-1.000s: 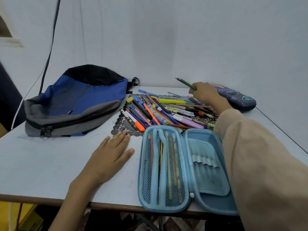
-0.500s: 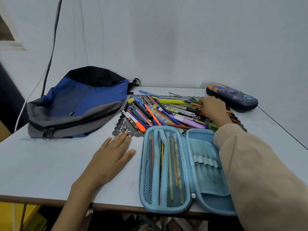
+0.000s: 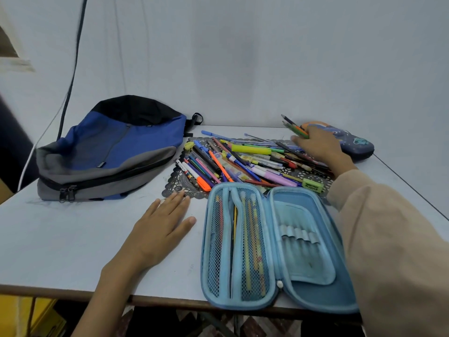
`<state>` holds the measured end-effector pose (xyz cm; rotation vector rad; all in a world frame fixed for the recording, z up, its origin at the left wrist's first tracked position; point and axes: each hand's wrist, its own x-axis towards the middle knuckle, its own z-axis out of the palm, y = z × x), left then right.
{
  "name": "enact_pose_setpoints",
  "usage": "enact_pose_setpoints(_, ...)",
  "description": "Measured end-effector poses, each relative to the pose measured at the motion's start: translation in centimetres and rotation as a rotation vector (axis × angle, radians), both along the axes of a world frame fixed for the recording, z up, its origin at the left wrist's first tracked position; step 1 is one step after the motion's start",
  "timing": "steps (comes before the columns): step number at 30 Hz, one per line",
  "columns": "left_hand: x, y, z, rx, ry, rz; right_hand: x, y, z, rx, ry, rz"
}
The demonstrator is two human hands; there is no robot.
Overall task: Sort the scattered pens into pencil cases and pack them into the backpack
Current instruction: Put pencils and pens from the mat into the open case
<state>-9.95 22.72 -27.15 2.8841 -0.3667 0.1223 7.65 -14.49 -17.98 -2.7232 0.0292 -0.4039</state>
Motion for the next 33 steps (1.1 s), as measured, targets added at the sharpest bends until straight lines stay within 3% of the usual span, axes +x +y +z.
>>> enact_pose_setpoints(5, -0.1, -0.1, 0.1, -0.01, 0.0, -0.005, -0.4, -1.2, -0.1, 0.023, -0.038, -0.082)
enact_pose_setpoints(17, -0.1, 0.0, 0.1, -0.006, -0.007, -0.006, -0.5, -2.3, -1.5, -0.105, 0.158, -0.121)
enact_pose_setpoints(33, -0.1, -0.1, 0.2, -0.015, -0.006, -0.009, -1.3, -1.6, -1.9, -0.134, 0.196, -0.18)
